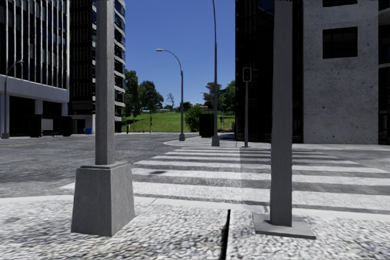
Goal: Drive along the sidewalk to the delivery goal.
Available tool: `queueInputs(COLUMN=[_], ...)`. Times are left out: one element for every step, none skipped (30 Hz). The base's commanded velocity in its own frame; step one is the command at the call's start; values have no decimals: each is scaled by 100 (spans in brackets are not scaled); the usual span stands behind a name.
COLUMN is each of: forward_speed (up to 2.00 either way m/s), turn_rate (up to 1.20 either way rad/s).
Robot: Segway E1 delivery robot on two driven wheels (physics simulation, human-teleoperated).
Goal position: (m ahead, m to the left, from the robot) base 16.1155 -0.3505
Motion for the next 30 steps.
queueInputs(forward_speed=[136,136,136,136,136,138,147,151,153,153,153,154,155,157,157,160,161,161,160,160,158,158,157,157,155,152,149,147,147,146], turn_rate=[0,0,0,0,0,0,0,0,0,0,0,0,0,0,0,0,0,0,0,0,0,-19,-37,-37,-44,-46,-46,-46,-46,-46])
